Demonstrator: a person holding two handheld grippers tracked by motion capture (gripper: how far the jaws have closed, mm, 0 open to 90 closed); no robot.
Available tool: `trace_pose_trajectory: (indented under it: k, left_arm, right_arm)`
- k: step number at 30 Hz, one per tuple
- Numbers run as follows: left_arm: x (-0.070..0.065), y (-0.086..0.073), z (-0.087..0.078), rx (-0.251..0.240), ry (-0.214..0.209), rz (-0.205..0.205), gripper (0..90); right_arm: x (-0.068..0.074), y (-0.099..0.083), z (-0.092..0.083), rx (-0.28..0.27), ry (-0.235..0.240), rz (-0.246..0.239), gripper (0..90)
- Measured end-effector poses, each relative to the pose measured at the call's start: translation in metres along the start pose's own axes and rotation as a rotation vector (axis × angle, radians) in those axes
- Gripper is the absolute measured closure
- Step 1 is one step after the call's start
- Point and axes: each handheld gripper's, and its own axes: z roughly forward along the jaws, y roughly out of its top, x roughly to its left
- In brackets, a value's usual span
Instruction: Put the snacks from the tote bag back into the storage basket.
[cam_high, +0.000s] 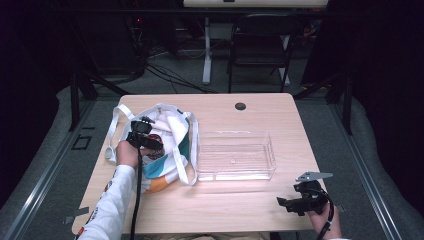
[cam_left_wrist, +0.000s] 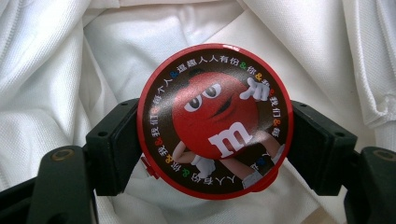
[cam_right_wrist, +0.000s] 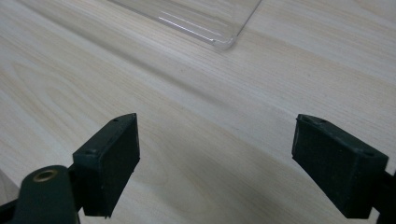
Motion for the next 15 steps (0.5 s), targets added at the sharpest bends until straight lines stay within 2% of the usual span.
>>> trace_pose_trajectory:
  k: [15]
  left_arm:
    - [-0.0019,-0.0016,-0.0018,-0.013,0.004,0.038,25.5]
  right_arm:
    - [0.0004,0.0003,0.0006,0.007,-0.014,-0.006,14.8]
